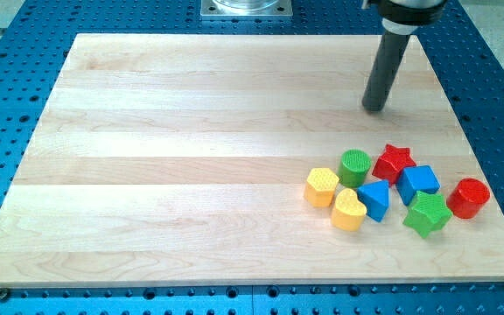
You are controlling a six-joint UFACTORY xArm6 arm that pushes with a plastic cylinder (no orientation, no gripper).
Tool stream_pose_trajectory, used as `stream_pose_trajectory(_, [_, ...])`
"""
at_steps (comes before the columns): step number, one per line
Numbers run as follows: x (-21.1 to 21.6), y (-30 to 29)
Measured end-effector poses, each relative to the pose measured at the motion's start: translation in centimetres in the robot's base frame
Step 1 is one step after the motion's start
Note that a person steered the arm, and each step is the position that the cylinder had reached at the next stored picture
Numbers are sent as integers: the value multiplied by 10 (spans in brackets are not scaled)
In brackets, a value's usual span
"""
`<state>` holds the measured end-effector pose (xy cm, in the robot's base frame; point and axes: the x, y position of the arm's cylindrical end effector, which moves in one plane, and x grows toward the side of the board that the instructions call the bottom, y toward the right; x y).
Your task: Move the green star into the blue triangle
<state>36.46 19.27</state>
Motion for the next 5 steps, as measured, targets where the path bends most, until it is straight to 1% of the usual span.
stream_pose_trajectory(1, [27, 13])
stream_pose_trajectory(2, [43, 51])
stream_pose_trajectory(3, [48, 108])
stream_pose_trajectory(4, [66, 152])
stream_pose_trajectory(5, [115, 152])
